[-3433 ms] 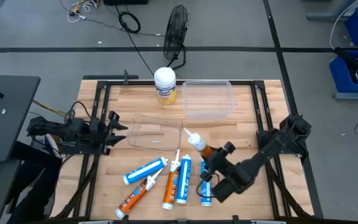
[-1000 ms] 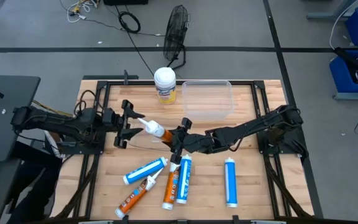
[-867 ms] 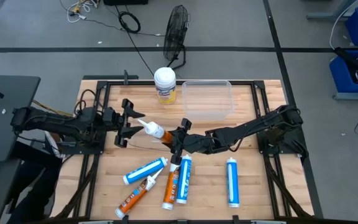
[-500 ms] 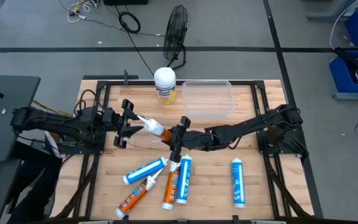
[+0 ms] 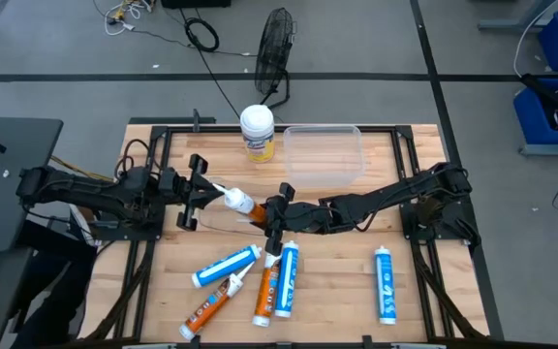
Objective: Pick & place silicon tubes, Sealant and Lysol wipes
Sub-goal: Put the right orange sealant into the left transparent bin
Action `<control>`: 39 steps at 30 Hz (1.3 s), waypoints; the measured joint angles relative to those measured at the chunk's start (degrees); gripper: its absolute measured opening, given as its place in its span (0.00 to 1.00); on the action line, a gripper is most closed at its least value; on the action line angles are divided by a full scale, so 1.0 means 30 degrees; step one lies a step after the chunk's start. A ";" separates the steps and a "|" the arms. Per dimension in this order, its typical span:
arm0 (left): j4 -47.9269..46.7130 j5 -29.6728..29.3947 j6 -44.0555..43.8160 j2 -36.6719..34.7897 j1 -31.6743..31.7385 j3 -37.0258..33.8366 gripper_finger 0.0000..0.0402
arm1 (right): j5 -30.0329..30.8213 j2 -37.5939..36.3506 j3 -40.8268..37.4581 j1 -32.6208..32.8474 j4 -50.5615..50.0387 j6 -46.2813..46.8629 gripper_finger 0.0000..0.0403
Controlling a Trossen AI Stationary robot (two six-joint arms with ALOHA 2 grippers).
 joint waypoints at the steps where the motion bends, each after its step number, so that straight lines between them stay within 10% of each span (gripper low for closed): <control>1: -0.0007 0.0007 0.0106 0.0000 0.0000 0.0000 0.06 | 0.0000 0.0000 0.0000 -0.0003 -0.0003 0.0003 0.46; 39: -0.2781 -0.2609 0.3572 -0.0007 0.0304 -0.0022 0.04 | 0.0519 0.0000 0.0007 -0.1481 -0.1418 -0.1272 0.65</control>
